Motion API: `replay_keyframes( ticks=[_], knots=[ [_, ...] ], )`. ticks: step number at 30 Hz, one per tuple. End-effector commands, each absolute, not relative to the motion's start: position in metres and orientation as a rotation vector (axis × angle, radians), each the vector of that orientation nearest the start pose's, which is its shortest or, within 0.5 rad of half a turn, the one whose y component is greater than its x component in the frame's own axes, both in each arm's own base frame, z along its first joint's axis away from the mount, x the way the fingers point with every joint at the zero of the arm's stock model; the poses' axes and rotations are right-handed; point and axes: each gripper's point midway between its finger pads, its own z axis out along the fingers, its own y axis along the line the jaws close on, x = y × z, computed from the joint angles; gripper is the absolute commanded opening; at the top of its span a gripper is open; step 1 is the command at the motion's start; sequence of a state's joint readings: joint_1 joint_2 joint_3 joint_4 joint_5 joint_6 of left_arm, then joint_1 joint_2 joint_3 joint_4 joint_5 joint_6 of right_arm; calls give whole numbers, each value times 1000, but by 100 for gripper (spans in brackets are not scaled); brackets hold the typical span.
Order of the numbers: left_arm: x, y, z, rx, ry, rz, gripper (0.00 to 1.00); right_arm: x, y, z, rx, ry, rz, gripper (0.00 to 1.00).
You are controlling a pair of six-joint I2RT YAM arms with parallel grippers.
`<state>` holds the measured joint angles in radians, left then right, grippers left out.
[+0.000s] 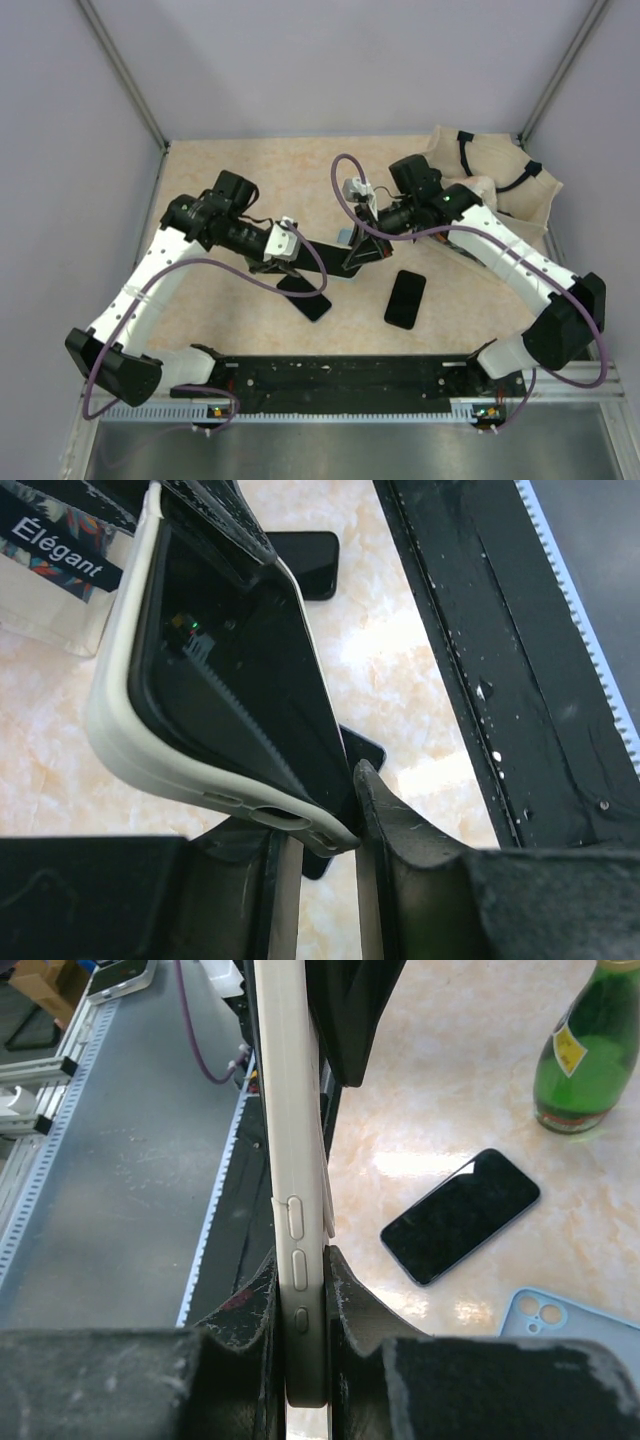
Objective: Take the phone out of the phone case
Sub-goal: Remove the phone case from the phone.
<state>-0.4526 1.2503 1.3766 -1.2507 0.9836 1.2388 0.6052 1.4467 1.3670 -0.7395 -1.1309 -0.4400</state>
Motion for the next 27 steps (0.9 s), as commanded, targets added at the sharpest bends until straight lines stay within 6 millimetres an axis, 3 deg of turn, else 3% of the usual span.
replay_keyframes(
  ticks=[1, 10, 23, 27],
  knots=[
    [160, -243, 277, 2001, 956, -812, 0, 180, 320, 298, -1458, 1476, 1553, 0],
    [159, -254, 270, 2065, 933, -788, 0, 169, 324, 300, -1461, 1446, 1640, 0],
    [175, -261, 276, 2042, 943, -714, 0, 163, 326, 298, -1461, 1443, 1682, 0],
    [188, -263, 277, 2012, 987, -659, 0, 160, 327, 294, -1459, 1452, 1705, 0]
  ],
)
